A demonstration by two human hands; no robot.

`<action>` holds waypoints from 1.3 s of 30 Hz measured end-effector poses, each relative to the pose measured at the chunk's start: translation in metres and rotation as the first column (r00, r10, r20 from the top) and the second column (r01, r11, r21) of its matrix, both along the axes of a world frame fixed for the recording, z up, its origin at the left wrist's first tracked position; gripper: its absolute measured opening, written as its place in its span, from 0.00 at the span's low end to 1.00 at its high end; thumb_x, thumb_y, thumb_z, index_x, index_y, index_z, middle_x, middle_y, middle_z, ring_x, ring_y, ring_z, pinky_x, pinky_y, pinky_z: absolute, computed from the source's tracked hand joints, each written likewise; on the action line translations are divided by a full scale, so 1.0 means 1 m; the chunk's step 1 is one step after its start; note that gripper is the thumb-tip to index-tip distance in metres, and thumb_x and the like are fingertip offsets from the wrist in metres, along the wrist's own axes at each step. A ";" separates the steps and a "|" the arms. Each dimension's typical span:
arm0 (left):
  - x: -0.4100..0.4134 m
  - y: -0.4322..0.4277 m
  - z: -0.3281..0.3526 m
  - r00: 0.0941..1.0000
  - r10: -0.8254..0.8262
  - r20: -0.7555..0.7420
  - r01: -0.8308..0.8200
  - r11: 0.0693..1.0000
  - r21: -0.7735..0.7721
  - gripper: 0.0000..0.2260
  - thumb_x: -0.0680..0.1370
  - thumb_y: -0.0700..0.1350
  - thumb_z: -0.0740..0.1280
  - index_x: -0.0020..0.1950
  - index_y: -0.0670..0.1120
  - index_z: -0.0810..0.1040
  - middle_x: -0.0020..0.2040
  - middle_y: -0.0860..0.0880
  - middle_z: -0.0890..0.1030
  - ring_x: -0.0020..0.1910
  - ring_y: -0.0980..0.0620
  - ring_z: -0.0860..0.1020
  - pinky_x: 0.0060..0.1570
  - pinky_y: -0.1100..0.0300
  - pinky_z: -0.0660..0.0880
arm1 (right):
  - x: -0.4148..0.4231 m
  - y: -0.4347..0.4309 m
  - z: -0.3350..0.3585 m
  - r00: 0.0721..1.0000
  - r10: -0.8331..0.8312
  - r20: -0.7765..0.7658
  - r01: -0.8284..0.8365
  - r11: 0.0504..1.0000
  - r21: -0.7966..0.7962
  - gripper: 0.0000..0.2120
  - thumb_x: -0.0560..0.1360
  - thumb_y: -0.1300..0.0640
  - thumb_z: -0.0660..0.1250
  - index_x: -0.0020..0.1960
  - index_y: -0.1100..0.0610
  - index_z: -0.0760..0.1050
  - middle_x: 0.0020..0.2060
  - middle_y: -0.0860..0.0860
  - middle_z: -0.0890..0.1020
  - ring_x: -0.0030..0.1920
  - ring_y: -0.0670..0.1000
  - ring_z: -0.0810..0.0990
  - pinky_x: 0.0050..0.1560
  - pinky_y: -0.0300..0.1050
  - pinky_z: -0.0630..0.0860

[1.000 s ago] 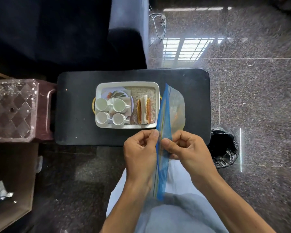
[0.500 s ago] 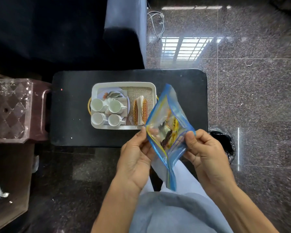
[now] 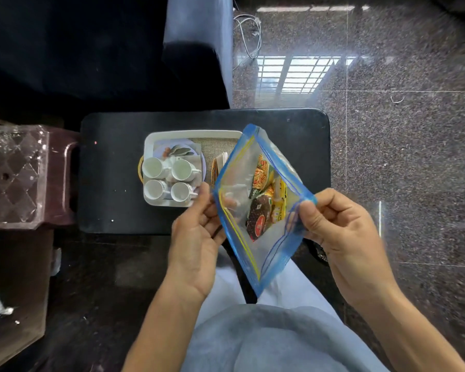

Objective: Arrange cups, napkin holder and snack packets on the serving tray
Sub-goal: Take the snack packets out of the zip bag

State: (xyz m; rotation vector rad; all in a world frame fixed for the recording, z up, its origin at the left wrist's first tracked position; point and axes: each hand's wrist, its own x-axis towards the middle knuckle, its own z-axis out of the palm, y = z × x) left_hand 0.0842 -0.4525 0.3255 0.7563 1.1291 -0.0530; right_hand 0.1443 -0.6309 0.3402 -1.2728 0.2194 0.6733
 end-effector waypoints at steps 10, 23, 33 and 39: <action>0.002 -0.049 -0.003 0.998 -0.050 0.040 0.048 0.998 0.037 0.11 0.80 0.46 0.68 0.58 0.42 0.84 0.48 0.45 0.89 0.47 0.51 0.88 0.43 0.60 0.83 | -0.001 -0.007 0.010 0.994 0.111 0.015 -0.110 0.993 -0.047 0.10 0.70 0.58 0.70 0.39 0.65 0.74 0.34 0.62 0.81 0.34 0.52 0.79 0.39 0.38 0.77; -0.005 -0.060 0.003 0.991 -0.016 0.132 0.011 0.999 0.040 0.14 0.81 0.49 0.63 0.58 0.46 0.86 0.60 0.44 0.86 0.61 0.50 0.84 0.62 0.57 0.79 | -0.012 -0.040 0.020 0.911 0.202 0.361 0.137 0.676 -0.724 0.12 0.72 0.50 0.74 0.52 0.53 0.80 0.47 0.47 0.84 0.43 0.41 0.83 0.48 0.33 0.78; -0.016 -0.064 0.012 0.980 -0.124 0.157 0.095 0.978 0.184 0.18 0.79 0.52 0.62 0.63 0.48 0.82 0.58 0.47 0.87 0.61 0.50 0.84 0.59 0.59 0.80 | 0.014 0.024 0.014 0.082 0.990 -0.114 -0.335 -0.080 -0.939 0.09 0.73 0.67 0.60 0.49 0.57 0.75 0.43 0.54 0.76 0.50 0.60 0.81 0.44 0.51 0.77; -0.030 -0.059 0.014 0.976 -0.121 0.183 0.077 0.970 0.231 0.16 0.82 0.48 0.59 0.52 0.55 0.88 0.54 0.48 0.88 0.57 0.53 0.86 0.51 0.66 0.81 | 0.003 0.032 -0.041 -0.355 0.876 -0.326 0.164 -0.285 -0.944 0.09 0.67 0.52 0.70 0.46 0.50 0.82 0.42 0.51 0.83 0.44 0.49 0.79 0.38 0.43 0.70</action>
